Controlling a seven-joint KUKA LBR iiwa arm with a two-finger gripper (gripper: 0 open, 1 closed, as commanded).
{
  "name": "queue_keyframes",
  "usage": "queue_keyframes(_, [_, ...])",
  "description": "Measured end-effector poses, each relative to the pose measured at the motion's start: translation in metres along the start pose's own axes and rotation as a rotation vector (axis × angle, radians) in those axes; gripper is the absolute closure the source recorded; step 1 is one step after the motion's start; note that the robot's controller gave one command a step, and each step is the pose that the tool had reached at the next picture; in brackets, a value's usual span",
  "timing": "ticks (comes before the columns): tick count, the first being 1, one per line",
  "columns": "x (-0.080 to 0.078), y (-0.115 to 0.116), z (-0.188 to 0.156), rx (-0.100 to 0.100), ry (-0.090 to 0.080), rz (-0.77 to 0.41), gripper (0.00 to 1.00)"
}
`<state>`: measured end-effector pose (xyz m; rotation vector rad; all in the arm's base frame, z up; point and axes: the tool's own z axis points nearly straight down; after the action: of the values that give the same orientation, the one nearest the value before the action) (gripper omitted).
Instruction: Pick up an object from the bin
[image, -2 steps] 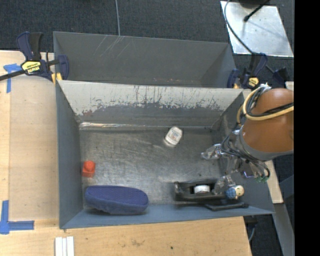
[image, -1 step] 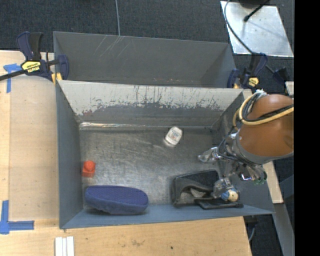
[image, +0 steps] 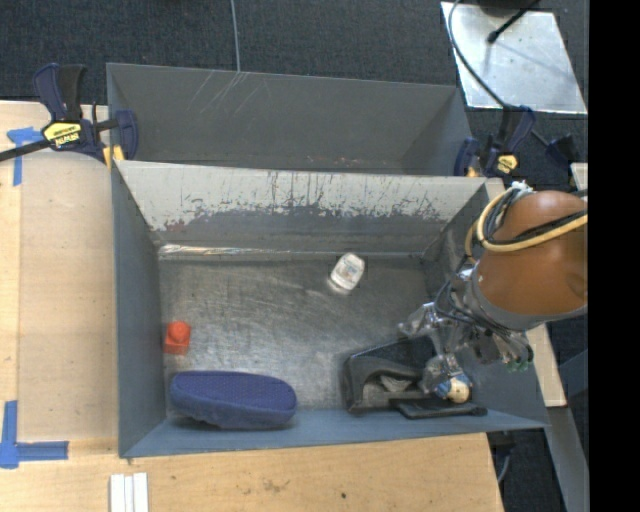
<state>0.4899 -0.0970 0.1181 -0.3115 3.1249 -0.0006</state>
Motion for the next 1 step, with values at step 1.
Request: queue_keyframes(1, [-0.0209, -0.0117, -0.1504, 0.005, -0.008, -0.375, 1.0])
